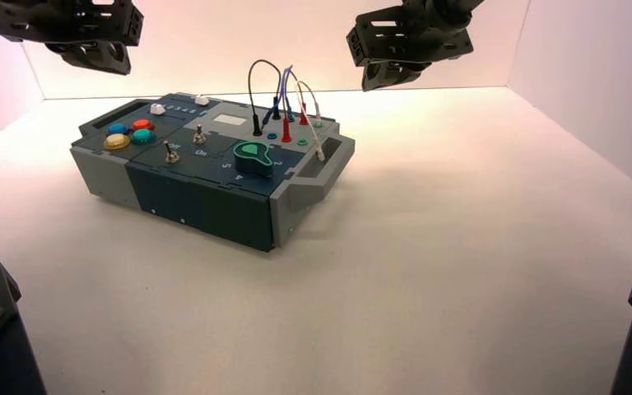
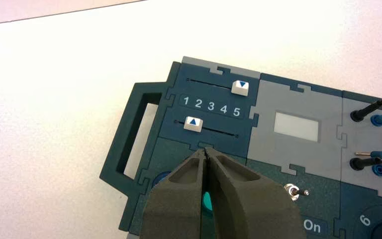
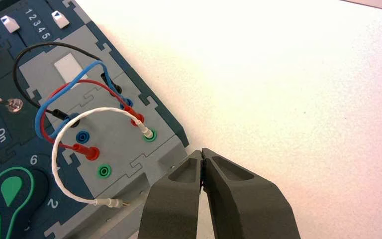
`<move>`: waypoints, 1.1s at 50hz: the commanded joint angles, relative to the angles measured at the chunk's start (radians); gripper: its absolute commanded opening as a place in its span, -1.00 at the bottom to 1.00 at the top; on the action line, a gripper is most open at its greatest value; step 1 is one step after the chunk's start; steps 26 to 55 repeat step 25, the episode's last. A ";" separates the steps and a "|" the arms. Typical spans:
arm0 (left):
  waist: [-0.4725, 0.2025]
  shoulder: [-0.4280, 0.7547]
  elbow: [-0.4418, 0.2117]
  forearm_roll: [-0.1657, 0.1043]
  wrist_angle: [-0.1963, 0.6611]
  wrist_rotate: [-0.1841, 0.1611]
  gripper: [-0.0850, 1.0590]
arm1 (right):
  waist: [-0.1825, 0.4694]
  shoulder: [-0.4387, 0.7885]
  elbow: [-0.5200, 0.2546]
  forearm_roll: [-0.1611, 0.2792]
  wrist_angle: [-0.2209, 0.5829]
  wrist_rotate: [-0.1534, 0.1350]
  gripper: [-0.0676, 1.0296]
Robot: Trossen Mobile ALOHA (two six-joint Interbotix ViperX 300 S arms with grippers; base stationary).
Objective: Push the green button with the left gripper.
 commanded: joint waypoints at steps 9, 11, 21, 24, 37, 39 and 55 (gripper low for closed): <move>-0.002 -0.011 0.002 -0.002 -0.029 -0.005 -0.91 | 0.002 -0.034 -0.009 0.000 -0.005 -0.002 -0.91; -0.005 -0.011 0.003 -0.002 -0.034 -0.005 -0.91 | 0.002 -0.035 -0.011 0.000 -0.005 -0.002 -0.91; -0.008 -0.011 0.003 -0.002 -0.038 -0.005 -0.91 | 0.002 -0.035 -0.009 0.000 -0.005 -0.002 -0.91; -0.009 -0.011 0.003 -0.002 -0.038 -0.005 -0.91 | 0.002 -0.035 -0.011 0.000 -0.005 -0.002 -0.91; -0.009 -0.011 0.003 -0.002 -0.038 -0.003 -0.91 | 0.002 -0.035 -0.011 0.000 -0.005 0.000 -0.91; -0.009 -0.011 0.003 -0.002 -0.038 -0.003 -0.91 | 0.002 -0.035 -0.011 0.000 -0.005 0.000 -0.91; -0.009 -0.011 0.003 -0.002 -0.038 -0.003 -0.91 | 0.002 -0.035 -0.011 0.000 -0.005 0.000 -0.91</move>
